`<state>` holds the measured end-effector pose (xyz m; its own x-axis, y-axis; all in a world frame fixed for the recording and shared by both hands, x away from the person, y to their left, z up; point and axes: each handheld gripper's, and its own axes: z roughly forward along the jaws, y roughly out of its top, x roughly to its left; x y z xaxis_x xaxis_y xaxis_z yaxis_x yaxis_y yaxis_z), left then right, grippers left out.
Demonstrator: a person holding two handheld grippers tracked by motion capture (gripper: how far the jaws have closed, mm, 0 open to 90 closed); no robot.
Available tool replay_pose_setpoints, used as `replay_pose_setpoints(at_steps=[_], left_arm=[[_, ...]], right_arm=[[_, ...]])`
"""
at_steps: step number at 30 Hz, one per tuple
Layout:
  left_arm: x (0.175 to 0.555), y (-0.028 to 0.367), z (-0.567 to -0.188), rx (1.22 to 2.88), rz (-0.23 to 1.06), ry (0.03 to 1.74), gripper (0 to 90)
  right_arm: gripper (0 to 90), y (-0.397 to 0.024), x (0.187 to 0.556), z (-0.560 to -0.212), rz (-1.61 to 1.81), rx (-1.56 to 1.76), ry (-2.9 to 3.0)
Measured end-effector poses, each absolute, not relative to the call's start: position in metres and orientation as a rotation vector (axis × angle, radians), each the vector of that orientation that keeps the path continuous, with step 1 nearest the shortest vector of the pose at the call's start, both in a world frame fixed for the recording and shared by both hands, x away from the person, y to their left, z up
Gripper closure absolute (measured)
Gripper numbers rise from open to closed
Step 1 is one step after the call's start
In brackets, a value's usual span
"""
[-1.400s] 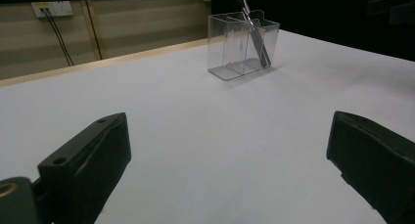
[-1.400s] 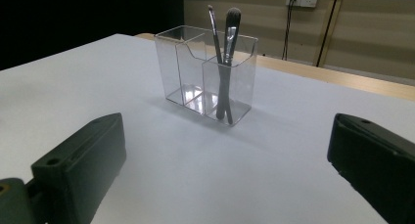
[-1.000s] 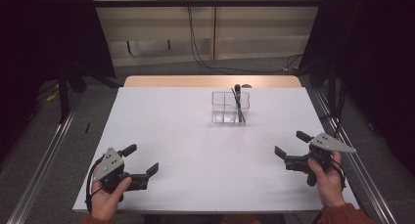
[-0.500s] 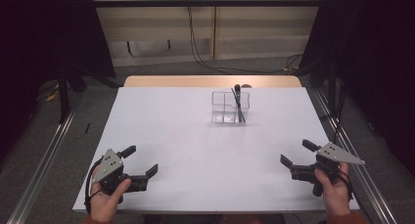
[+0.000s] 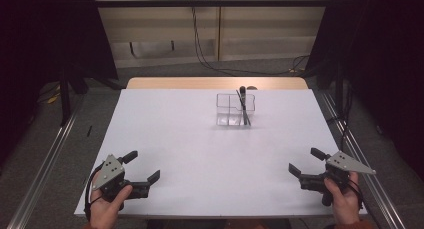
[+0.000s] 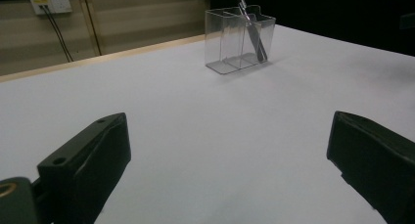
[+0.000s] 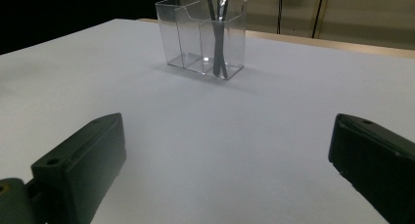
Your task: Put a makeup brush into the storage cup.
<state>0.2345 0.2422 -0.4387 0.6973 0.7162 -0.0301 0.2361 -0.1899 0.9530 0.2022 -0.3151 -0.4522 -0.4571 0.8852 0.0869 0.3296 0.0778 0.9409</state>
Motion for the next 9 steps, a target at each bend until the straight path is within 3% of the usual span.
replay_pose_setpoints(at_steps=[9], left_arm=[[0.2362, 0.2441, -0.4381, 1.745, 0.523, 0.777, 2.6]], right_arm=[[0.0, -0.3131, 0.2053, -0.4536, 1.374, 1.188, 1.859]])
